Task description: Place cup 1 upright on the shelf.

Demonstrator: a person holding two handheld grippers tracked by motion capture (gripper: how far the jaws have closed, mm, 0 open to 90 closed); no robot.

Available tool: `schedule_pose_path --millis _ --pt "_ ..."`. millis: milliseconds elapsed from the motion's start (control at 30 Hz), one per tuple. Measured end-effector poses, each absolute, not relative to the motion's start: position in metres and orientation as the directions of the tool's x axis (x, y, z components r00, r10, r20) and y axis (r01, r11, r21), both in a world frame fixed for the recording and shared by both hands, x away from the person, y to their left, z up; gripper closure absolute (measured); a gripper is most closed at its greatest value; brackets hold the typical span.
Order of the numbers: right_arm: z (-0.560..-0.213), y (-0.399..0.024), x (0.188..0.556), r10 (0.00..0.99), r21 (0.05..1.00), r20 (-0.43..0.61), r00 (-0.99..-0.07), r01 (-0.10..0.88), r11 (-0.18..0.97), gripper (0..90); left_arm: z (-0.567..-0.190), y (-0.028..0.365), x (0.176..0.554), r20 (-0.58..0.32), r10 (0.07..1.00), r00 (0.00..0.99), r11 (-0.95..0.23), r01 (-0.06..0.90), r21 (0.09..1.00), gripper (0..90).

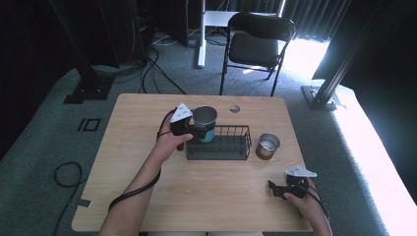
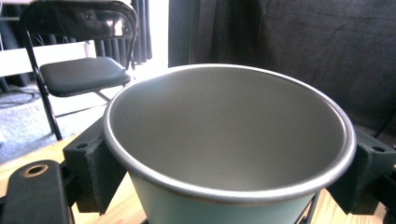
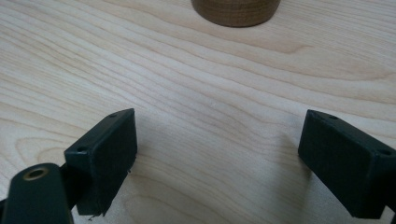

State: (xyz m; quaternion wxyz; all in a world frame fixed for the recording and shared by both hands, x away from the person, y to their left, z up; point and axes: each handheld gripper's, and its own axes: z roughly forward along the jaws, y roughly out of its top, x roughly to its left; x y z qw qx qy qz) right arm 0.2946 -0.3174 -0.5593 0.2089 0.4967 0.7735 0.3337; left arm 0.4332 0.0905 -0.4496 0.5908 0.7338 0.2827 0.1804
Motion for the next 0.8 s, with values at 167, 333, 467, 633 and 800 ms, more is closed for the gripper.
schedule_pose_path --millis 167,333,467,633,800 --pt "-0.559 -0.317 0.295 0.907 0.723 0.008 -0.420 0.629 0.285 11.3 -0.462 0.091 0.436 -0.069 0.637 0.768 -0.161 0.219 0.962 13.4" --pt "-0.559 -0.318 0.295 0.907 0.723 0.007 -0.420 0.629 0.285 11.3 -0.471 0.090 0.437 -0.067 0.637 0.768 -0.174 0.229 0.958 13.4" --pt "-0.559 -0.318 0.295 0.908 0.723 0.008 -0.420 0.629 0.285 11.3 -0.477 0.090 0.436 -0.066 0.631 0.773 -0.184 0.232 0.955 13.4" --pt "-0.559 -0.318 0.295 0.907 0.724 0.008 -0.420 0.629 0.285 11.3 -0.481 0.089 0.434 -0.049 0.626 0.778 -0.191 0.214 0.958 13.4" --pt "-0.559 -0.318 0.295 0.907 0.723 0.008 -0.420 0.629 0.285 11.3 -0.480 0.090 0.430 -0.029 0.609 0.792 -0.215 0.201 0.956 12.2"
